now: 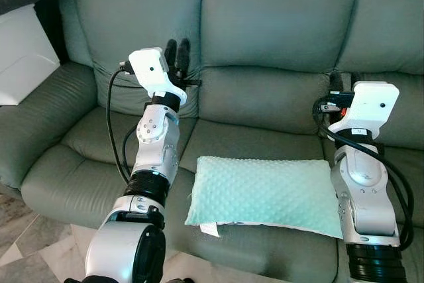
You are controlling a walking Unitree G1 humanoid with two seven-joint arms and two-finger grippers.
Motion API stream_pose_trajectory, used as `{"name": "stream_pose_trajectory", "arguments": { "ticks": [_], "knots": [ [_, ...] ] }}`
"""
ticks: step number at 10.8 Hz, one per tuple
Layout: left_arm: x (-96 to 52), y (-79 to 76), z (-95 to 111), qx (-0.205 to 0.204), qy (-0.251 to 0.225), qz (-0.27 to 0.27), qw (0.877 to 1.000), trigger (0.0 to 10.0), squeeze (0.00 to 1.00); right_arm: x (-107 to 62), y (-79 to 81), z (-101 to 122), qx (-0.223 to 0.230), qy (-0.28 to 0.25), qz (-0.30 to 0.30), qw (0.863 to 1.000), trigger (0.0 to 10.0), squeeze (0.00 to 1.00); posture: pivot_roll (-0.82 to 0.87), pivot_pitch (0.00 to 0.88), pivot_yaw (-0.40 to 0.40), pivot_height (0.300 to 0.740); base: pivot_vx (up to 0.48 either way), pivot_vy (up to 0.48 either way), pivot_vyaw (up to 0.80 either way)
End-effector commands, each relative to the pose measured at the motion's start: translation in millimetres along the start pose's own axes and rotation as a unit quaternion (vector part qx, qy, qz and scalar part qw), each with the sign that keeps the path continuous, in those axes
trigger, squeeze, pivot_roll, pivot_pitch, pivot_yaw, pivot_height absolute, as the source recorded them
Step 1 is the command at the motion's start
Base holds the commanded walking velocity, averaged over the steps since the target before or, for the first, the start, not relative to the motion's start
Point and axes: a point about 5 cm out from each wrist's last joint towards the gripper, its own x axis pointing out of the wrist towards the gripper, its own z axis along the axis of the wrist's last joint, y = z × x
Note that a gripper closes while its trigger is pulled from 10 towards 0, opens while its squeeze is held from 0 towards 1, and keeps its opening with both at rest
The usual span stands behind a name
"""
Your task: Move the pillow to the sofa
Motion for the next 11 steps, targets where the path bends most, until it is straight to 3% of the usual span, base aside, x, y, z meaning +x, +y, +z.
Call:
{"name": "stream_pose_trajectory", "arguments": {
  "ticks": [1,3,5,10,11],
  "knots": [
    [-6.4,6.0,-10,0.009,0.031,0.007,0.999,10.0,1.0,0.0,1.4,-2,0.003,0.008,0.003,1.0,10.0,1.0,-0.27,0.039,0.086,0.74,0.0,0.0,0.0],
    [-16.0,9.9,-24,0.019,0.066,0.01,0.998,10.0,1.0,-1.8,-0.4,-5,0.006,0.016,0.003,1.0,10.0,1.0,-0.27,0.042,0.084,0.74,0.0,0.0,0.0],
    [-18.5,11.5,-26,0.03,0.07,0.014,0.997,10.0,1.0,-2.1,-1.0,-7,0.007,0.019,0.003,1.0,10.0,1.0,-0.27,0.041,0.083,0.74,0.0,0.0,0.0],
    [-14.3,10.9,-18,0.046,0.049,0.012,0.998,10.0,1.0,-1.0,-1.0,-7,0.003,0.019,0.002,1.0,10.0,1.0,-0.27,0.037,0.084,0.74,0.0,0.0,0.0],
    [-18.8,14.3,-27,0.055,0.079,0.015,0.995,10.0,1.0,-2.2,-1.0,-11,0.001,0.031,0.002,1.0,10.0,1.0,-0.27,0.036,0.085,0.74,0.0,0.0,0.0]
  ]
}}
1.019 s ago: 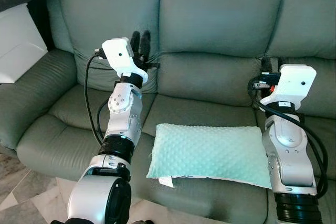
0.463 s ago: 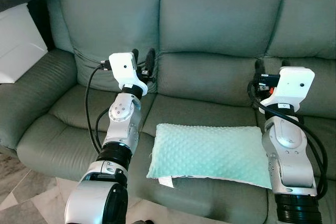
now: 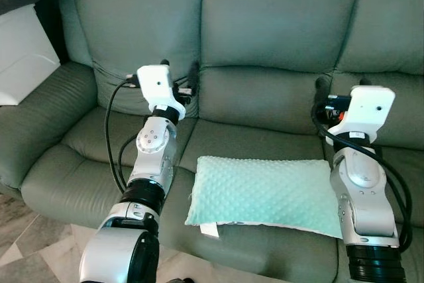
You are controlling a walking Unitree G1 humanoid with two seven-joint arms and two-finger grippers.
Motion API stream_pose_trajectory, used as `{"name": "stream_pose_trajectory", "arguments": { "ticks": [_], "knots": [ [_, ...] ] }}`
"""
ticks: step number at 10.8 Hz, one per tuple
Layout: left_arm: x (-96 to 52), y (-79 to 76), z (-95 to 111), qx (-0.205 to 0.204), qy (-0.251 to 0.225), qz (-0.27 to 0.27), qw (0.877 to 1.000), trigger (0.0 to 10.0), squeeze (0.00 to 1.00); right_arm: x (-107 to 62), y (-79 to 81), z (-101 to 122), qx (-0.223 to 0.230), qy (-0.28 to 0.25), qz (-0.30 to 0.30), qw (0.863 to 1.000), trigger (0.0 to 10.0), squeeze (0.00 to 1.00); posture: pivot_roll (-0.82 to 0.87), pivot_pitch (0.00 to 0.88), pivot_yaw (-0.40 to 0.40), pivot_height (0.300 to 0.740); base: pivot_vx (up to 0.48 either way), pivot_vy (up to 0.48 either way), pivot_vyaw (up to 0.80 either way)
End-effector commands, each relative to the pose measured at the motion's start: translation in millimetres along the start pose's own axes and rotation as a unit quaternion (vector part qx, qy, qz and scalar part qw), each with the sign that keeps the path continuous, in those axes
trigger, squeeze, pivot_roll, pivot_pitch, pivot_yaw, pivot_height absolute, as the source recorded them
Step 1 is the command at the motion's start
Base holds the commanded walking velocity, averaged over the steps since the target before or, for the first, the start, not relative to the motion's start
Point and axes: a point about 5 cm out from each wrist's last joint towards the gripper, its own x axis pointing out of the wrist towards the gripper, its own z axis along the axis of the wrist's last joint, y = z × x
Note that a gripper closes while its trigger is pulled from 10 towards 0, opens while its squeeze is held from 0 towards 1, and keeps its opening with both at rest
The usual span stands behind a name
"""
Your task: Move the pillow to the sofa
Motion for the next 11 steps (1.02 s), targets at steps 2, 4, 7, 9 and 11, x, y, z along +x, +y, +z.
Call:
{"name": "stream_pose_trajectory", "arguments": {
  "ticks": [2,4,7,9,11],
  "knots": [
    [-18.3,17.0,-23,0.02,0.049,0.02,0.998,10.0,1.0,-5.0,-2.2,-12,0.001,0.028,-0.007,1.0,10.0,1.0,-0.27,0.037,0.087,0.74,0.0,0.0,0.0],
    [-22.8,20.1,-27,0.028,0.055,0.021,0.998,10.0,1.0,-7.0,-1.9,-18,0.001,0.04,-0.008,0.999,10.0,1.0,-0.27,0.032,0.088,0.74,0.0,0.0,0.0],
    [-51.6,31.2,-62,0.048,0.145,0.029,0.988,10.0,1.0,-19.4,-5.2,-44,0.005,0.099,-0.018,0.995,10.0,1.0,-0.26,0.025,0.089,0.74,0.0,0.0,0.0],
    [-79.6,43.7,-89,0.041,0.23,0.047,0.971,10.0,1.0,-30.7,-12.4,-58,0.008,0.137,-0.031,0.99,10.0,1.0,-0.26,0.034,0.084,0.74,0.0,0.0,0.0],
    [-96.0,43.6,-100,0.068,0.26,0.022,0.963,10.0,1.0,-43.3,-13.0,-78,-0.008,0.204,-0.024,0.979,10.0,1.0,-0.25,0.047,0.085,0.74,0.0,0.0,0.0]
  ]
}}
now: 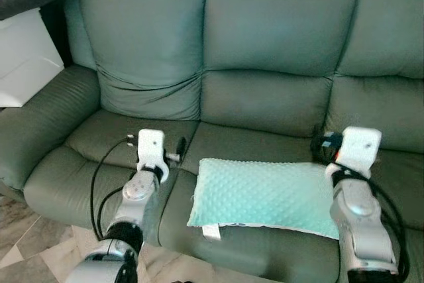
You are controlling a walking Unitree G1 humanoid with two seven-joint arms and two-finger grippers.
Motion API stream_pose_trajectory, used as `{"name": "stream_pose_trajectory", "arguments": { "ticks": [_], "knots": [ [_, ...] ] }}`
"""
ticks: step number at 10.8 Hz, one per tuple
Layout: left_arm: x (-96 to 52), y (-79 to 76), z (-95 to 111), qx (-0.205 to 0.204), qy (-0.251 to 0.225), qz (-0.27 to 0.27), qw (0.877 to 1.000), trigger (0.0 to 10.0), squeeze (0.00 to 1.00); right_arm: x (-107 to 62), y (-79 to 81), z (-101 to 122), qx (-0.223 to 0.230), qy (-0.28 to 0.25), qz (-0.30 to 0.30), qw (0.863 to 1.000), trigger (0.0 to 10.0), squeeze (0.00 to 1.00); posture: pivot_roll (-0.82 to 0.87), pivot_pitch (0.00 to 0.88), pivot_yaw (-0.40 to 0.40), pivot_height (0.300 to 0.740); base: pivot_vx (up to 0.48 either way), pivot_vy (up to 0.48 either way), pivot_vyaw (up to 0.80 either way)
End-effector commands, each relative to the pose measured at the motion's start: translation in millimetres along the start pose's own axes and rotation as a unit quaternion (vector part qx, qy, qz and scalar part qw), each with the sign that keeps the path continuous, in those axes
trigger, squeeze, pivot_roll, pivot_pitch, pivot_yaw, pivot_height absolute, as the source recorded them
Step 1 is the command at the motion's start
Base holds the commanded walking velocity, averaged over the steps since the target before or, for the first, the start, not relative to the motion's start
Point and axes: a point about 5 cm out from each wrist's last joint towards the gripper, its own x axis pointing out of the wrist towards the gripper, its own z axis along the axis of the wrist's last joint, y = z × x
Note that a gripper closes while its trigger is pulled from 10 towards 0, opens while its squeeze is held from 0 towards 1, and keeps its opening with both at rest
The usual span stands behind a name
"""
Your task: Move the pillow to the sofa
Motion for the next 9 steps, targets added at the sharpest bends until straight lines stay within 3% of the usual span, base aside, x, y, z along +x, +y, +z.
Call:
{"name": "stream_pose_trajectory", "arguments": {
  "ticks": [1,2,3,6,7,8,9],
  "knots": [
    [-7.3,-3.2,-20,0.008,0.055,-0.026,0.998,10.0,1.0,-5.4,1.4,-23,0.004,0.069,0.002,0.998,10.0,1.0,-0.25,0.054,0.086,0.74,0.0,0.0,0.0],
    [-19.8,-9.1,-53,0.004,0.166,-0.056,0.985,10.0,1.0,-14.0,0.7,-47,0.014,0.136,-0.005,0.991,10.0,1.0,-0.25,0.06,0.087,0.74,0.0,0.0,0.0],
    [-29.4,-11.2,-69,0.002,0.215,-0.077,0.974,10.0,1.0,-19.3,2.4,-54,0.012,0.158,-0.001,0.987,10.0,1.0,-0.25,0.067,0.088,0.74,0.0,0.0,0.0],
    [-37.1,-6.7,-80,0.035,0.272,-0.098,0.957,10.0,1.0,-23.7,2.9,-62,-0.03,0.192,0.018,0.981,10.0,1.0,-0.24,0.097,0.079,0.74,0.0,0.0,0.0],
    [-42.9,-7.1,-88,0.022,0.306,-0.112,0.945,10.0,0.09,-26.8,6.2,-63,-0.013,0.2,0.034,0.979,10.0,1.0,-0.24,0.119,0.075,0.74,0.0,0.0,0.0],
    [-49.9,-7.8,-97,0.022,0.338,-0.118,0.933,10.0,0.0,-31.4,12.8,-58,-0.001,0.198,0.061,0.978,10.0,1.0,-0.25,0.138,0.071,0.74,0.0,0.0,0.0],
    [-55.7,-11.6,-104,0.009,0.361,-0.13,0.923,10.0,0.0,-34.8,18.5,-54,0.001,0.192,0.086,0.978,10.0,0.27,-0.26,0.161,0.069,0.74,0.0,0.0,0.0]
  ]
}}
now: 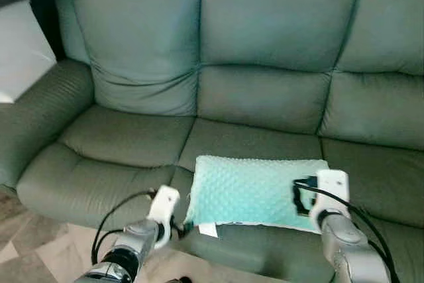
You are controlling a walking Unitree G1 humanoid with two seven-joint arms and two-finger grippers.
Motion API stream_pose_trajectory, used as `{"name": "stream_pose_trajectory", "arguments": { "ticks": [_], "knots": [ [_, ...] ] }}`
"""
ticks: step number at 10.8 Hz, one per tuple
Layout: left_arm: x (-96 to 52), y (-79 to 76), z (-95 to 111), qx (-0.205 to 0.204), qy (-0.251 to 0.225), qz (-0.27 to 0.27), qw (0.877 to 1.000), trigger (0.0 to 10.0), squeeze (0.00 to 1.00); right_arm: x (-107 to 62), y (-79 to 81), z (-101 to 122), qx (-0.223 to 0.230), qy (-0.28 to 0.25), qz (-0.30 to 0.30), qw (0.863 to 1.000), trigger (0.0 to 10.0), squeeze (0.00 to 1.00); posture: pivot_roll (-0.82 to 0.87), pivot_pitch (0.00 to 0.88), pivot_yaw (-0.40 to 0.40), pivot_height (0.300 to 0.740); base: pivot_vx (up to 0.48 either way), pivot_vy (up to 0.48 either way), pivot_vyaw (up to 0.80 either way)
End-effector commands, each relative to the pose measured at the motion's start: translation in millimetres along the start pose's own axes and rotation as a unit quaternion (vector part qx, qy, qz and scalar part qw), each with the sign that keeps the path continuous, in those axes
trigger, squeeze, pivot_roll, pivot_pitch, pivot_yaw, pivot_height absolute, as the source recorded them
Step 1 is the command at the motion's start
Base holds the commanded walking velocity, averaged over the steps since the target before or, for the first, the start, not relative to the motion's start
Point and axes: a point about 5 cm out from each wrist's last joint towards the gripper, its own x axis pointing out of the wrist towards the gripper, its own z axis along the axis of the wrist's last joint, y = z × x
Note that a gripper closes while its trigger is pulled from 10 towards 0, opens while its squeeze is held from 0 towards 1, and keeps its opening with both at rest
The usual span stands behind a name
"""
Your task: Move the pillow to the sofa
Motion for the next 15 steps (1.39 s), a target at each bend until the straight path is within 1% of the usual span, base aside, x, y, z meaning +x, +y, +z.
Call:
{"name": "stream_pose_trajectory", "arguments": {
  "ticks": [1,2,3,4,6,7,8,9,10,11,13,14,15],
  "knots": [
    [0.6,-4.1,-13,0.008,0.034,-0.014,0.999,10.0,0.0,-4.0,6.0,7,-0.004,-0.009,0.019,1.0,10.0,0.0,-0.26,0.182,0.066,0.74,0.0,0.0,0.0],
    [1.3,-6.0,-13,-0.004,0.038,-0.015,0.999,10.0,0.0,-5.5,7.1,11,-0.005,-0.014,0.027,1.0,10.0,0.0,-0.26,0.202,0.064,0.74,0.0,0.0,0.0],
    [3.4,-9.6,-12,0.002,0.047,-0.012,0.999,10.0,0.0,-5.7,8.8,27,-0.008,-0.031,0.036,0.999,10.0,0.0,-0.26,0.234,0.064,0.74,0.0,0.0,0.0],
    [4.6,-11.8,-12,-0.005,0.05,-0.005,0.999,10.0,0.0,-8.0,12.9,42,-0.001,-0.048,0.046,0.998,10.0,0.0,-0.27,0.251,0.069,0.74,0.0,0.0,0.0],
    [7.6,-17.4,-2,-0.04,0.023,-0.001,0.999,10.0,0.0,-13.3,28.6,58,0.026,-0.057,0.096,0.993,10.0,0.0,-0.29,0.262,0.078,0.74,0.0,0.0,0.0],
    [11.5,-28.4,10,-0.054,-0.005,-0.011,0.998,10.0,0.0,-18.8,40.7,58,0.032,-0.041,0.138,0.989,10.0,0.0,-0.3,0.258,0.082,0.74,0.0,0.0,0.0],
    [13.7,-34.9,12,-0.069,-0.012,-0.011,0.997,10.0,0.0,-27.9,54.8,42,0.039,0.013,0.198,0.979,10.0,0.0,-0.32,0.256,0.085,0.74,0.0,0.0,0.0],
    [15.5,-41.1,10,-0.065,-0.003,-0.012,0.998,10.0,0.0,-37.9,60.9,27,0.034,0.055,0.224,0.972,10.0,0.0,-0.34,0.257,0.086,0.74,0.0,0.0,0.0],
    [16.1,-42.9,10,-0.057,-0.006,-0.009,0.998,10.0,0.0,-42.5,59.8,21,0.013,0.061,0.224,0.973,10.0,0.0,-0.35,0.259,0.087,0.74,0.0,0.0,0.0],
    [15.8,-39.3,13,-0.056,-0.022,0.016,0.998,10.0,0.0,-46.6,55.6,16,0.002,0.066,0.217,0.974,10.0,0.0,-0.37,0.262,0.089,0.74,0.0,0.0,0.0],
    [14.7,-34.3,13,-0.062,-0.042,0.042,0.996,10.0,0.0,-50.4,49.9,20,-0.003,0.064,0.206,0.977,10.0,0.0,-0.39,0.267,0.089,0.74,0.0,0.0,0.0],
    [14.5,-34.1,23,-0.133,-0.08,0.04,0.987,10.0,0.0,-51.2,45.8,25,0.013,0.05,0.196,0.979,10.0,0.0,-0.39,0.272,0.087,0.74,0.0,0.0,0.0],
    [16.0,-42.3,28,-0.149,-0.091,0.009,0.985,10.0,0.0,-51.8,44.6,24,0.014,0.05,0.196,0.979,10.0,0.0,-0.39,0.273,0.086,0.74,0.0,0.0,0.0]
  ]
}}
